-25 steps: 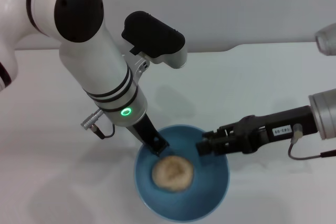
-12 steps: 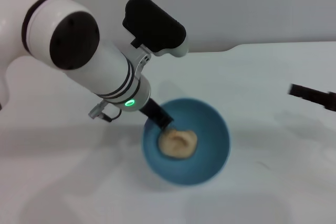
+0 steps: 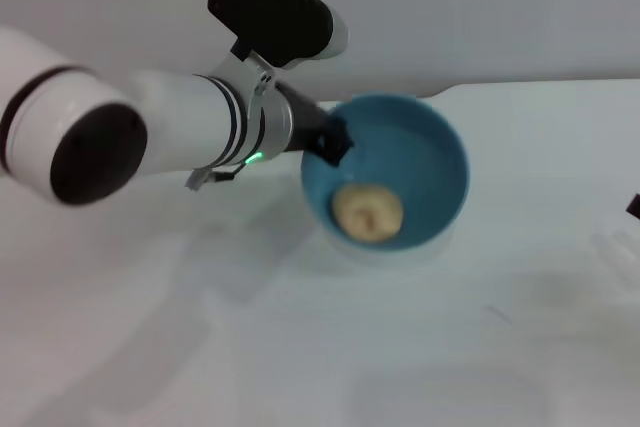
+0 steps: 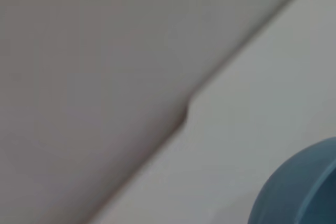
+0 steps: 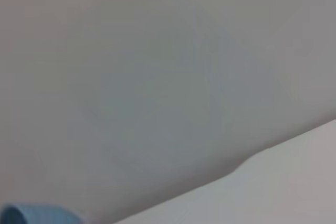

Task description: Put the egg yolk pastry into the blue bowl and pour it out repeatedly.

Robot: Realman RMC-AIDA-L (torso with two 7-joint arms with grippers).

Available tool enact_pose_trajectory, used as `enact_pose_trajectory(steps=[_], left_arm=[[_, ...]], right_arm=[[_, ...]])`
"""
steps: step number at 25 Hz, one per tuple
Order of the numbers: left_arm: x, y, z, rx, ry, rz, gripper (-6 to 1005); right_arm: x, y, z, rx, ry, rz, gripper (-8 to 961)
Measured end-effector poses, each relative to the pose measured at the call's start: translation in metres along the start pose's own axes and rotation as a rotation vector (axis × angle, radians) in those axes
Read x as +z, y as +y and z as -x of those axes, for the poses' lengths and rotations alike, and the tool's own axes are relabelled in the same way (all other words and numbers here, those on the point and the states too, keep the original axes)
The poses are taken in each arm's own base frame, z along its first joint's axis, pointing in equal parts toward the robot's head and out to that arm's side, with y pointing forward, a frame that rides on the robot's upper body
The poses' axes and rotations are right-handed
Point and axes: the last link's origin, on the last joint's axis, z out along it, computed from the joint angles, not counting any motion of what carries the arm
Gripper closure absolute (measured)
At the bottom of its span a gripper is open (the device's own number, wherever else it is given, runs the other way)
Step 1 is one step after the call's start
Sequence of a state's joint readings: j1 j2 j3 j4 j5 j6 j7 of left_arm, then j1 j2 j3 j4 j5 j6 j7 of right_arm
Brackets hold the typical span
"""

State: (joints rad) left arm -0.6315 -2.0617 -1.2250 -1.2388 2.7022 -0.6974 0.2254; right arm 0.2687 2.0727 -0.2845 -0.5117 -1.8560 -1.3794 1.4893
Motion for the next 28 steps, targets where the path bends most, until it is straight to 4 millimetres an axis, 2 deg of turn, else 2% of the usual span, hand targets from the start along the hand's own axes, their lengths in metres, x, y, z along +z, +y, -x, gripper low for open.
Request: enact_pose_trajectory(steps=[6, 13, 17, 25, 28], left_arm=[[-0.002, 0.008, -0.001, 0.092, 0.219, -0.074, 992], [-0.001, 0.03, 0.007, 0.16, 0.422, -0.078, 991], [-0.004, 0.04, 0.018, 0.198, 0.572, -0.099, 991], [-0.013, 0.045, 0.034, 0.222, 0.768, -0.139, 990], [-0.018, 0.046, 0.038, 0.18, 0.826, -0.146, 989]], right_arm=[[-0.006, -0.01, -0.016, -0.088, -0.086, -0.097, 546], [-0.013, -0.012, -0.021, -0.101, -0.118, -0.127, 546], [-0.014, -0.012, -0.025, -0.09, -0.116, -0.133, 546], [-0.014, -0.012, -0.025, -0.088, -0.116, -0.135, 545], [-0.014, -0.012, -0.025, -0.088, -0.117, -0.134, 545]])
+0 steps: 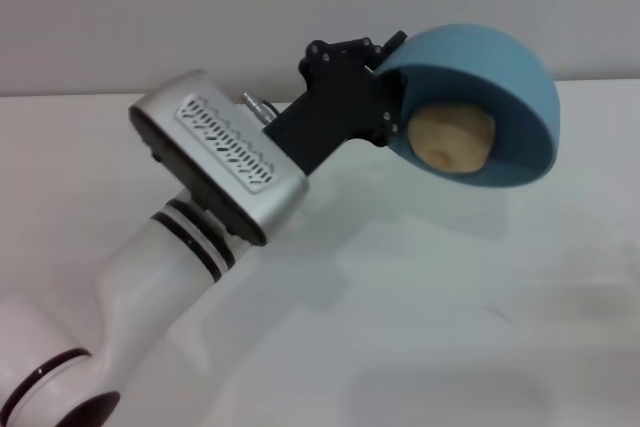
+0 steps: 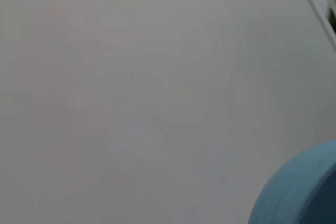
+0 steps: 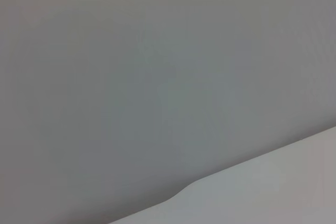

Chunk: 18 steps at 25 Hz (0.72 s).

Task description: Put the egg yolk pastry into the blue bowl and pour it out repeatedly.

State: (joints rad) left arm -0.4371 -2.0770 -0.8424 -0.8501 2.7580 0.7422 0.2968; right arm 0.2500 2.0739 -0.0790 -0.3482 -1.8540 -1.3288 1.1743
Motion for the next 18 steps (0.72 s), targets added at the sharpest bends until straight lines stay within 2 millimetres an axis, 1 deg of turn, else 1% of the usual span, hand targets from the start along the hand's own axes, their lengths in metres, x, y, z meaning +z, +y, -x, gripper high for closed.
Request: enact_pose_trajectory(steps=[8, 12, 18], left_arm=[[-0.012, -0.008, -0.006, -0.114, 0.107, -0.125, 988], [-0.019, 0.0, -0.011, -0.092, 0.152, -0.155, 988], [-0.019, 0.004, -0.014, -0.089, 0.161, -0.173, 988]], right_arm=[[0.001, 0.001, -0.001, 0.011, -0.007, -0.001, 546], [0.0, 0.0, 0.0, 0.016, -0.016, -0.007, 545], [-0.001, 0.0, 0.0, 0.019, -0.021, -0.005, 546]])
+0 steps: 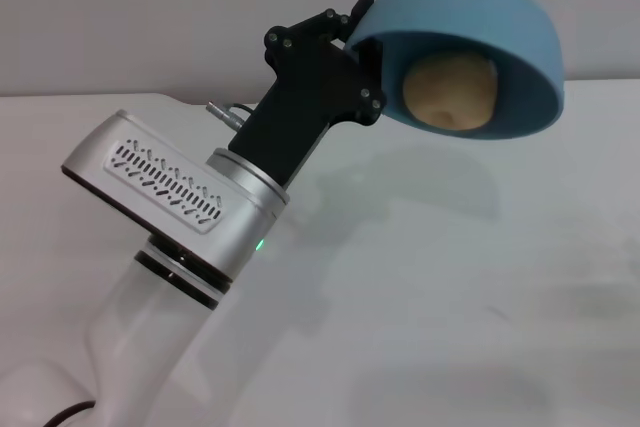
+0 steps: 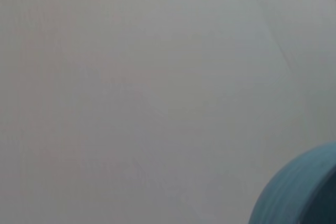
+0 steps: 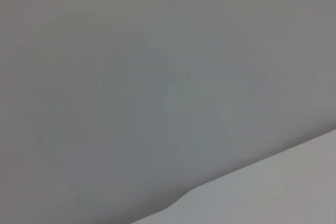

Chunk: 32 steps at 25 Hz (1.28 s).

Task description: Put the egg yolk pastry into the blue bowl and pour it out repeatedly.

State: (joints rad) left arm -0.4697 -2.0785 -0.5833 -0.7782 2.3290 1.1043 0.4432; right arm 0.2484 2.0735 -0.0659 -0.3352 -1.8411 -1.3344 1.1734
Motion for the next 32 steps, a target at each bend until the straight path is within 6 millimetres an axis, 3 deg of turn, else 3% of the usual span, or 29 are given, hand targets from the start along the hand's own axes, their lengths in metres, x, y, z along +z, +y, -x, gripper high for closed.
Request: enact_pose_trajectory(steps=[12, 25, 32], left_arm=[[-0.002, 0.003, -0.025, -0.045, 0.159, -0.048, 989], [0.013, 0.002, -0.03, 0.433, 0.206, -0.048, 989], [0.014, 0.002, -0.025, 0.385, 0.174, -0.03, 990]], right_arm=[[0.001, 0.001, 0.001, 0.02, -0.022, -0.002, 545], [0.003, 0.002, 0.002, 0.017, -0.025, 0.003, 545], [0.005, 0.002, 0.003, 0.015, -0.026, 0.006, 546]])
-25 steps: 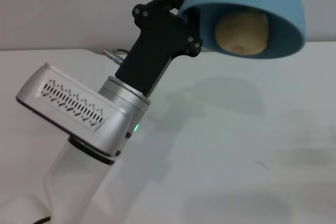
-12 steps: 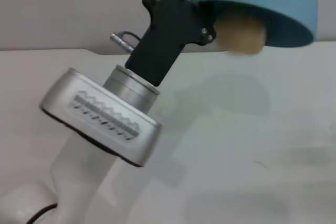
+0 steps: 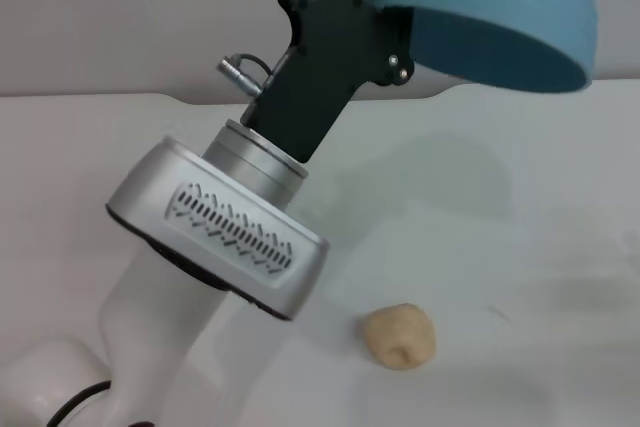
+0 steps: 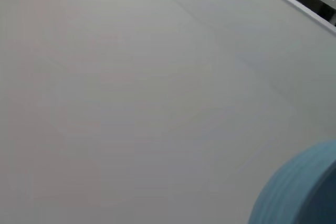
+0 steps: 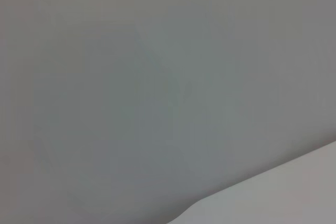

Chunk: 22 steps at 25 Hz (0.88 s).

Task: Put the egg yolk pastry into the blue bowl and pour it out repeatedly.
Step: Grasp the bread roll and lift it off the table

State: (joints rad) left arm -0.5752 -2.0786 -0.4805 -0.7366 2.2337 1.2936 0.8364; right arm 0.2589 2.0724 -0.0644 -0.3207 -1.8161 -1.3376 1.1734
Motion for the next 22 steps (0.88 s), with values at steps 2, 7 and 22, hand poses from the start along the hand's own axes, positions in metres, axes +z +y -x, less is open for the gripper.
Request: enact_pose_trajectory(steps=[2, 7, 22], left_arm=[[0.001, 0.0, 0.004, -0.033, -0.023, 0.005, 990], [0.019, -0.012, 0.025, -0.153, -0.193, -0.04, 990], [0.069, -0.05, 0.101, -0.549, -0.934, 0.318, 990]], right_arm=[[0.0, 0.0, 0.0, 0.0, 0.0, -0.001, 546], [0.004, 0.003, 0.001, 0.01, 0.008, 0.016, 546], [0.038, 0.048, 0.009, -0.008, 0.23, 0.333, 546]])
